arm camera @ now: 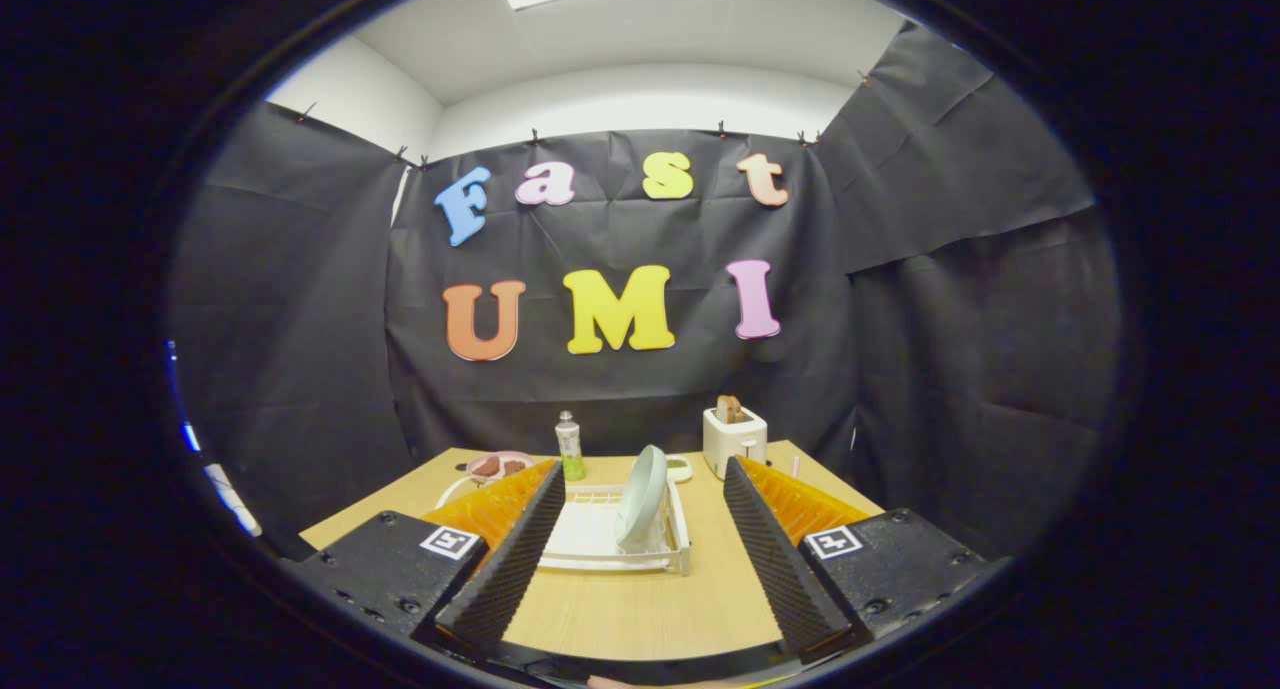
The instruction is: Take the plate from the dish rack, then take the spoon from the basket and place it into the plate.
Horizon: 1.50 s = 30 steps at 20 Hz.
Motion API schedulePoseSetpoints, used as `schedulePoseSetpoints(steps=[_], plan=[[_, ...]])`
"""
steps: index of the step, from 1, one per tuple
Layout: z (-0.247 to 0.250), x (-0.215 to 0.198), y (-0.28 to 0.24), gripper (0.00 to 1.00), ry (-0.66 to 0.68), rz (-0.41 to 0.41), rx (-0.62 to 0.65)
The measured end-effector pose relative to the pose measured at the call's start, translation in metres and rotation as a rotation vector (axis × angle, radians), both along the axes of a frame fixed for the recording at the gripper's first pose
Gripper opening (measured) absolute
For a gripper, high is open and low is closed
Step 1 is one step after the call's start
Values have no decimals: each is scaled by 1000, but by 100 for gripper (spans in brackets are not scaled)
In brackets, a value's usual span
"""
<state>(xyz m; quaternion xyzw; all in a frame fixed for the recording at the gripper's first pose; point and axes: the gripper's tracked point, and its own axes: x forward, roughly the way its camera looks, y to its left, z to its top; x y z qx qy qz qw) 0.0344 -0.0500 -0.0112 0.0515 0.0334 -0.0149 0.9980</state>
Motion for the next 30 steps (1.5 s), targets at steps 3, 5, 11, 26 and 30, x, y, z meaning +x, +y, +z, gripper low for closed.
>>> schedulePoseSetpoints(steps=[3, 5, 11, 26, 30], plan=[[-9, 27, 1, 100, 77, 7, -18], [-11, 49, 4, 100, 138, 17, -24], [-6, 117, 24, 100, 291, 87, -13], [-55, 275, 14, 100, 945, 116, -30], [-77, 299, 2, 96, 1113, 80, -110]])
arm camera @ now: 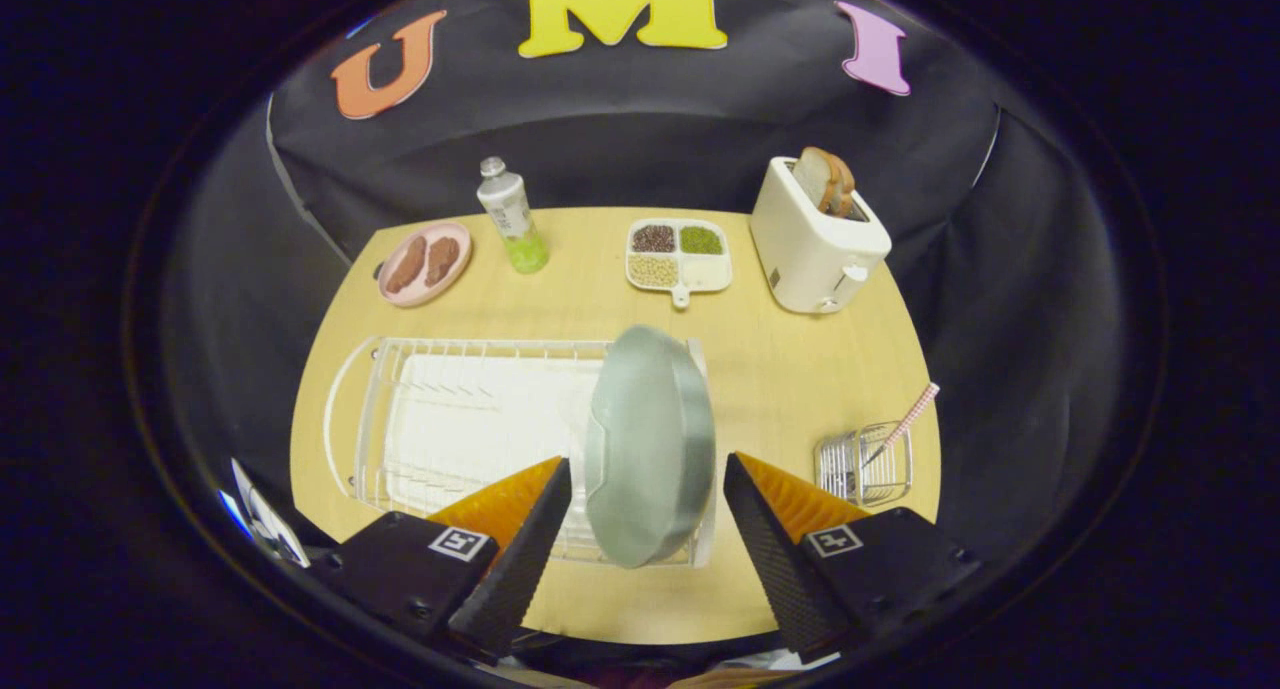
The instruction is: Take the plate from the dish rack, then take the spoon from the basket and place it into the plate.
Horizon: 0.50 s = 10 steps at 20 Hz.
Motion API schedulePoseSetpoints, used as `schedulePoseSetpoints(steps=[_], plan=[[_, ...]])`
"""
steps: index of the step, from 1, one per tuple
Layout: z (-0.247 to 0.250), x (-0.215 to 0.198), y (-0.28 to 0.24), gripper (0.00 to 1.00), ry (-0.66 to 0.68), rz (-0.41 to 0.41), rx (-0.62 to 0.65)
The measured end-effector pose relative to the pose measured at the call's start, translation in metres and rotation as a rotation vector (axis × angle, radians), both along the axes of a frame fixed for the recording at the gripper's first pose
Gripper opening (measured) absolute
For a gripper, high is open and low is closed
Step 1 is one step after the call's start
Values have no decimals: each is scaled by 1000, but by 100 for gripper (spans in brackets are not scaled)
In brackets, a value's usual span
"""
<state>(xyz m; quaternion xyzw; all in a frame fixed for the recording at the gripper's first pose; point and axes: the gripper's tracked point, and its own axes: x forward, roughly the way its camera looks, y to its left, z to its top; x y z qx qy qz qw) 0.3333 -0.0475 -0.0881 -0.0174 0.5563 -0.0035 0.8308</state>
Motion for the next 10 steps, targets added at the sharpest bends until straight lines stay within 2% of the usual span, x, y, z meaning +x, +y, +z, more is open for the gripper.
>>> schedulePoseSetpoints(steps=[4, 6, 10], plan=[[-8, 12, -7, 86, 100, 8, -82], [-10, 15, -10, 74, 115, 11, -100], [-17, 18, -22, 30, 159, -74, -135]])
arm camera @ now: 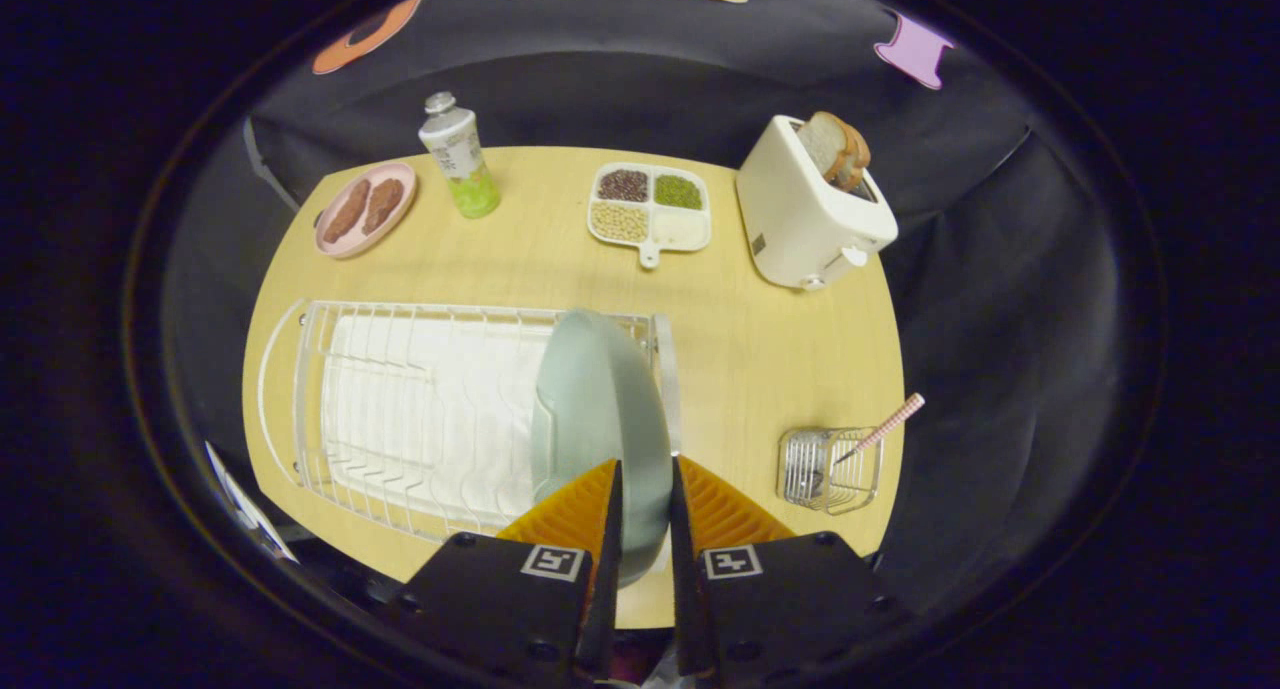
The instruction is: Take the plate from the dish rack, then take the spoon from the basket and place it into the plate.
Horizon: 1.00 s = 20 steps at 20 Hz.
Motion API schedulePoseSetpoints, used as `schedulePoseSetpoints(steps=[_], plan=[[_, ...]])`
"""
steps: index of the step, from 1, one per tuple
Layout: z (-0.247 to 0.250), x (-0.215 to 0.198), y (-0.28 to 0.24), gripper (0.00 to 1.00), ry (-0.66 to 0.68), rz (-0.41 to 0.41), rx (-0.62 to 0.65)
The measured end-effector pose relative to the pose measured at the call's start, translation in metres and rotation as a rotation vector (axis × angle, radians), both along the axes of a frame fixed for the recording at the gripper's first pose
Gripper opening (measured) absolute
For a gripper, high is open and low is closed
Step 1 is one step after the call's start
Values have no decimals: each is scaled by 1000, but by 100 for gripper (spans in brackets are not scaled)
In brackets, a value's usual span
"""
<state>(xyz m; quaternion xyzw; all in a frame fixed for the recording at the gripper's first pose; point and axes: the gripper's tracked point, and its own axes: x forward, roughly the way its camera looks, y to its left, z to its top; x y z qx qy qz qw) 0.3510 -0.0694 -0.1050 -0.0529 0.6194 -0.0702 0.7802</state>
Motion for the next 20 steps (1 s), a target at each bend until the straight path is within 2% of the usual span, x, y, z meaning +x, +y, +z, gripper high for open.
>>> schedulePoseSetpoints(steps=[4, 7, 12, 17, 20], plan=[[2, 0, 0, 21, -21, -20, -18], [10, 2, -2, 11, -67, -52, -97], [29, -1, 10, 10, -157, -26, -289], [58, -4, 12, 10, -293, -34, -482], [61, -20, 22, 10, -332, -46, -440]])
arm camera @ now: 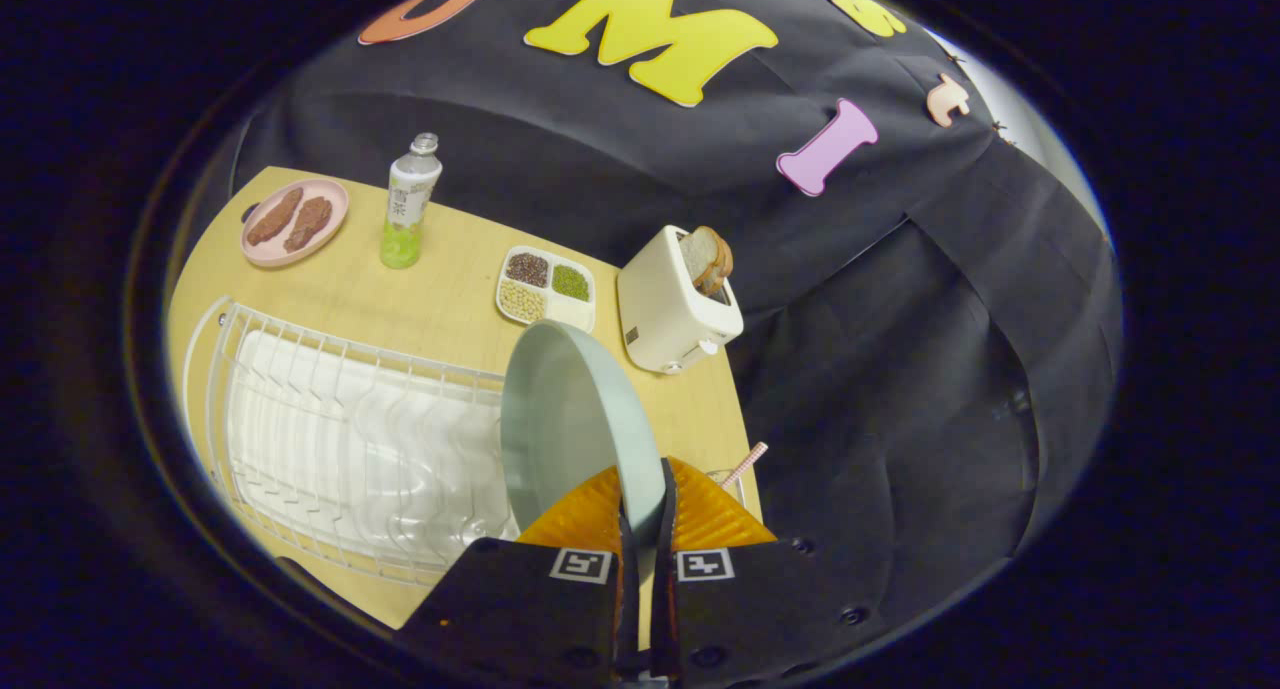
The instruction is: Take the plate from the dish rack, then take the spoon from the basket and place it into the plate.
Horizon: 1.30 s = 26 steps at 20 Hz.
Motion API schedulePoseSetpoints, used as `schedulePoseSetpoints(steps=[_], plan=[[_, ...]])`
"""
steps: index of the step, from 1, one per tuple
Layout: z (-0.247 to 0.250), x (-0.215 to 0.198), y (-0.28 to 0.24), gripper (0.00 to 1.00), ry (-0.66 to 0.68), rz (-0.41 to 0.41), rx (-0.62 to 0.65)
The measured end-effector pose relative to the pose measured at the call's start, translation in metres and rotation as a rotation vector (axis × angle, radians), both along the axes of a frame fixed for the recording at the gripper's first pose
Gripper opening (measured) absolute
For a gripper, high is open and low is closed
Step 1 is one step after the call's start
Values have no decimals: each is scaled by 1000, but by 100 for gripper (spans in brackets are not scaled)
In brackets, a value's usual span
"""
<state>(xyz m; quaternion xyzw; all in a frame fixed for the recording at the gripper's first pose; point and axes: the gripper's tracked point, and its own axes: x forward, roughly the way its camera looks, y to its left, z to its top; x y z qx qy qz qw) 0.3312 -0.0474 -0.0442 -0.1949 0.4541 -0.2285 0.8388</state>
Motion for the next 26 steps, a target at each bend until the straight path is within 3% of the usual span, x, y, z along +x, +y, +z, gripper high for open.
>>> schedulePoseSetpoints(steps=[5, 13, 19, 26], plan=[[8, -41, 17, 10, -65, 69, 183], [-1, -126, 56, 10, -112, 183, 575], [-65, -188, 65, 10, -93, 206, 696], [-158, -226, 50, 10, -6, 179, 755]])
